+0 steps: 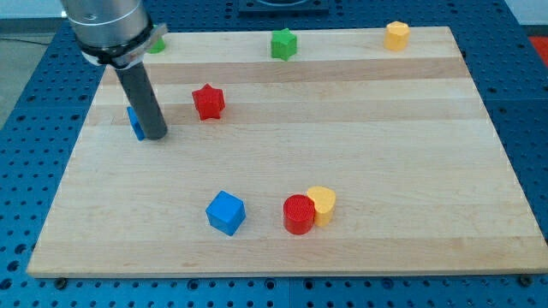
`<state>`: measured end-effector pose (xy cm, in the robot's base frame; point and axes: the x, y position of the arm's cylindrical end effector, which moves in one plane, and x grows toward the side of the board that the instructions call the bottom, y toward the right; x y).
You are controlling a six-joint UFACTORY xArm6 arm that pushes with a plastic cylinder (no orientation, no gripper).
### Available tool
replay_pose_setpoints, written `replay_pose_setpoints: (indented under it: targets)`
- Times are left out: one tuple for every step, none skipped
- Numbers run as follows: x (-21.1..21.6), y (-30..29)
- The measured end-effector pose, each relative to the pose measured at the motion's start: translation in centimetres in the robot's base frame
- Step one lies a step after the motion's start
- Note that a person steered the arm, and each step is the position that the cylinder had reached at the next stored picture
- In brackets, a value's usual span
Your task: Place the blue triangle below the green circle
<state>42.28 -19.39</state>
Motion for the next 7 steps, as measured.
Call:
replay_pose_setpoints:
  targets:
    - [-0.1,-1.2]
    - [-0.9,-1.6]
    - [-0.9,-1.6]
    - [-1.6,-0.3]
    - [-3.6,1.6]
    - [-5.3,1.8]
    - [-5.9,6.9]
